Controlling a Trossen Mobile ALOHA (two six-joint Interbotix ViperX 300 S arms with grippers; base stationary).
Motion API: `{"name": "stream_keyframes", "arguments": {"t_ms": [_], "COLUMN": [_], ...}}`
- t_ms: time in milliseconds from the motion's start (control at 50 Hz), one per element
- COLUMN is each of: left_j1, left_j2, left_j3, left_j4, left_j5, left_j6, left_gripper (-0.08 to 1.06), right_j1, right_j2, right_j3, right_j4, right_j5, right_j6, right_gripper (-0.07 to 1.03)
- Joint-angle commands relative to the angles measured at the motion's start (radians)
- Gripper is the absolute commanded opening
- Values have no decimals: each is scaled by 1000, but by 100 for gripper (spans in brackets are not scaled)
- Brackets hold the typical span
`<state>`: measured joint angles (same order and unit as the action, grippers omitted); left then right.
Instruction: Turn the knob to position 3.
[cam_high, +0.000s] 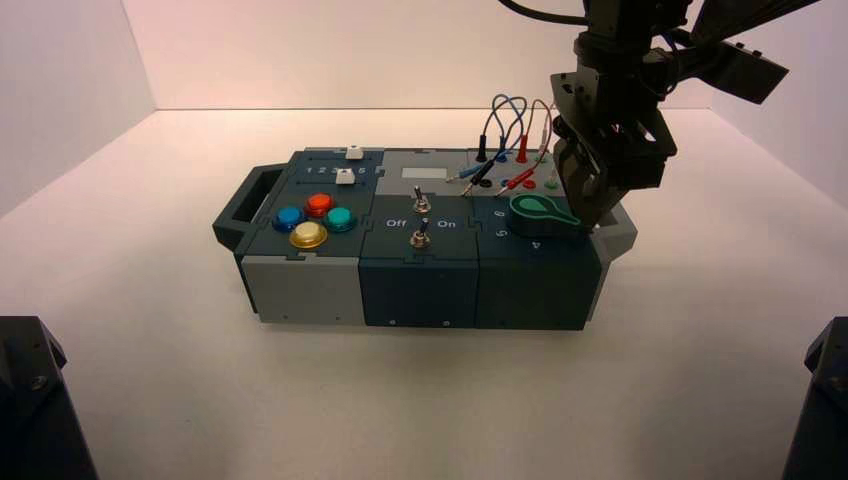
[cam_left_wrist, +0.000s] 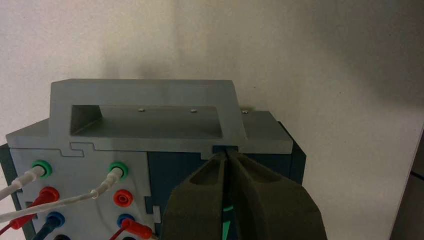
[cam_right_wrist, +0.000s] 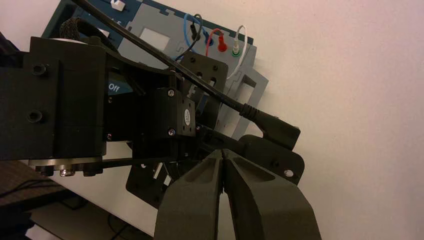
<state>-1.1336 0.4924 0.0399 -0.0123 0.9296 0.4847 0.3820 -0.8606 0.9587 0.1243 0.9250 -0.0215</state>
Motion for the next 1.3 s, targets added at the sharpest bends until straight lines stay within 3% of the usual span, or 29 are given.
{"name": "stream_keyframes", "arguments": {"t_ms": [20,180,420,580,840,1300], "left_j1": [-11,-11,-11,-6,77,109], "left_j2": [-18,-14,0,9,3,-104], "left_j3": [-28,-51,-193,-249,-212,-138], "left_j4": [3,5,6,8,23,41], "left_j5": [-2,-6,5,54,83,127], "left_j6": [8,23,31,31,18,-21], "left_gripper": [-3,-3,-3,-3,-3,-3], "right_j1": [-3,-3,-8,-11,-11,-11], "right_j2": [5,-11,-58,-87,-132,-272], "right_j3": [-15,-15,-28,-31,-55,-74], "right_j4": [-5,-11,-37,-40,-31,-18], "right_j5": [-8,-15,-23,-2,109,262], "right_j6": [-2,0,8,9,9,11], "right_gripper": [-2,-2,-2,-2,-2,-2]}}
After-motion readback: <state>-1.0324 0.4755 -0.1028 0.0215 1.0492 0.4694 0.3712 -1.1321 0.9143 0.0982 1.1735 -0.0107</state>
